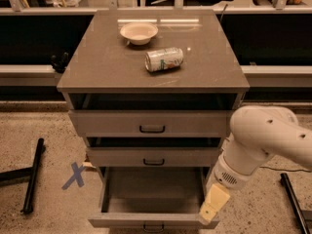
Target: Close bottom drawer
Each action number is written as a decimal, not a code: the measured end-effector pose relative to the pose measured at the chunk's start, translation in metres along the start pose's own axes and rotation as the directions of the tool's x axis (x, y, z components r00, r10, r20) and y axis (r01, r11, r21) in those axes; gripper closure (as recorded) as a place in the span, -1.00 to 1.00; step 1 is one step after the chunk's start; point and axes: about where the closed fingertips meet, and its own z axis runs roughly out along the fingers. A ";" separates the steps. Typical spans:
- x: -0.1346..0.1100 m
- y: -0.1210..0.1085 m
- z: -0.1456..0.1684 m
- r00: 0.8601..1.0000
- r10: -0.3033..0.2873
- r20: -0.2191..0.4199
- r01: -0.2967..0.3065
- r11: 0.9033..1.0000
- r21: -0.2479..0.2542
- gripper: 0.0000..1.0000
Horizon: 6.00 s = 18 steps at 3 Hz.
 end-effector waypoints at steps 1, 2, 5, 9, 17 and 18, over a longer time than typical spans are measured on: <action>0.028 -0.007 0.076 0.996 0.080 -0.046 -0.083 0.994 -0.074 -1.00; 0.028 -0.007 0.075 0.996 0.079 -0.046 -0.082 0.994 -0.072 -1.00; 0.032 -0.052 0.157 0.994 0.109 0.032 -0.105 0.990 -0.092 -1.00; 0.049 -0.093 0.329 0.980 0.200 0.004 -0.189 0.932 -0.310 -1.00; 0.041 -0.121 0.454 0.966 0.257 0.039 -0.236 0.928 -0.288 0.42; 0.033 -0.140 0.478 0.963 0.265 0.045 -0.246 0.935 -0.254 0.88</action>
Offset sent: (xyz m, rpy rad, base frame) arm -0.0151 -0.0101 -0.0528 -0.0112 0.0604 -0.0512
